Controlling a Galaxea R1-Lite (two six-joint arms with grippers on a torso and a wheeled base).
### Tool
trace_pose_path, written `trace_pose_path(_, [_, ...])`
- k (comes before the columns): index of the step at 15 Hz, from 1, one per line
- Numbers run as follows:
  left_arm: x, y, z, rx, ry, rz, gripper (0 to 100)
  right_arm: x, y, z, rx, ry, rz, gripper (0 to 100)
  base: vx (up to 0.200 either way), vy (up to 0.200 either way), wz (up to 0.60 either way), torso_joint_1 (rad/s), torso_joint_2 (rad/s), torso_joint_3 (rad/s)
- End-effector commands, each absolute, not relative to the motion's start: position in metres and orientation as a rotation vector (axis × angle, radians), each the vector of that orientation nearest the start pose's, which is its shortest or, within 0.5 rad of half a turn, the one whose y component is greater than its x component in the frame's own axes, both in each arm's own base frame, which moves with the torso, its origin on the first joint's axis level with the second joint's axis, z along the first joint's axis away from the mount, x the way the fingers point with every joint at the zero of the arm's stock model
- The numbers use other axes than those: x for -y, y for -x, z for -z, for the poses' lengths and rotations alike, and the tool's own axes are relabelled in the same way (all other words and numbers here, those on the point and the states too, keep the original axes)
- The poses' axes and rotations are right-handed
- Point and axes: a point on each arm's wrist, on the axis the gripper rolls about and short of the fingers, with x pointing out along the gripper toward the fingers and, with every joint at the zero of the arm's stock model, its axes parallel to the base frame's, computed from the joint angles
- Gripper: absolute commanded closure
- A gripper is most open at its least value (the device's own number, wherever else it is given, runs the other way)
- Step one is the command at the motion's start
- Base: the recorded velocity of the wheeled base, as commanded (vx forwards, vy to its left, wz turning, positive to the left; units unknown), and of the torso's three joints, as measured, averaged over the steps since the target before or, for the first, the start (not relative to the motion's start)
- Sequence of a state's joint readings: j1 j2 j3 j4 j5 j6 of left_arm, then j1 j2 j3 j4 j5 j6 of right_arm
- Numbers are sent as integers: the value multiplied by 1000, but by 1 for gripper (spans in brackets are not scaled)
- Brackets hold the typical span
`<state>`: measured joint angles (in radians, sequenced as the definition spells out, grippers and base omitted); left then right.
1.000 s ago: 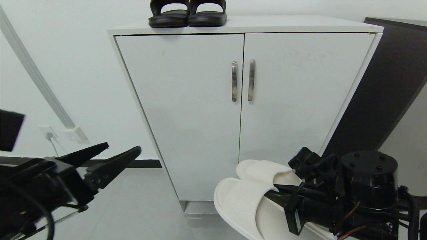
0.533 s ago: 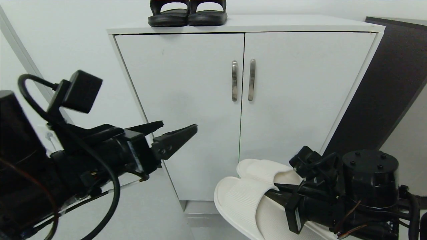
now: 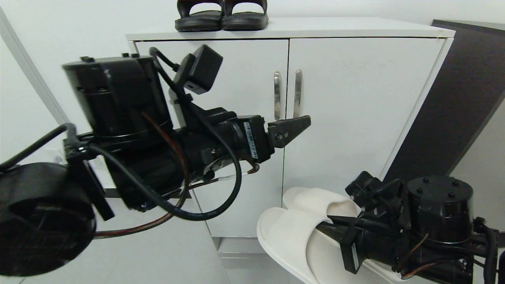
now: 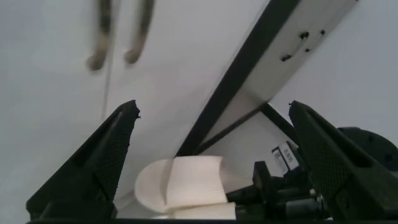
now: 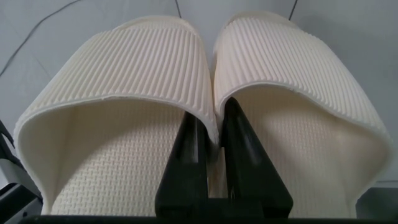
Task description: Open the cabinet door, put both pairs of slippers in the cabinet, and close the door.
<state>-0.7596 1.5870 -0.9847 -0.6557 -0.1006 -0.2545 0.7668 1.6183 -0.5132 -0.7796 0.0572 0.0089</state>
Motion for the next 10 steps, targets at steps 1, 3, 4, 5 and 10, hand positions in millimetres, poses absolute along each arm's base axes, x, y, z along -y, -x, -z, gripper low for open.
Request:
trace_pose_path(1, [225, -238, -257, -98, 247, 895, 0, -177, -184, -144, -312, 104, -812, 100, 0, 0, 0, 0, 0, 0])
trace_pose_path(3, [230, -242, -265, -119, 315, 1022, 0, -178, -185, -144, -295, 96, -825, 100, 0, 0, 0, 0, 0, 0])
trace_pose_path(4, [228, -246, -272, -134, 357, 1088, 0, -178, -185, -145, -292, 95, -825, 100, 0, 0, 0, 0, 0, 0])
trace_pose_path(5, [226, -249, -278, -142, 384, 1133, 0, -178, -185, -144, -294, 95, -825, 100, 0, 0, 0, 0, 0, 0])
trace_pose_path(10, [235, -284, -275, -125, 394, 1063, 0, -179, -186, -140, -310, 100, -829, 100, 0, 0, 0, 0, 0, 0])
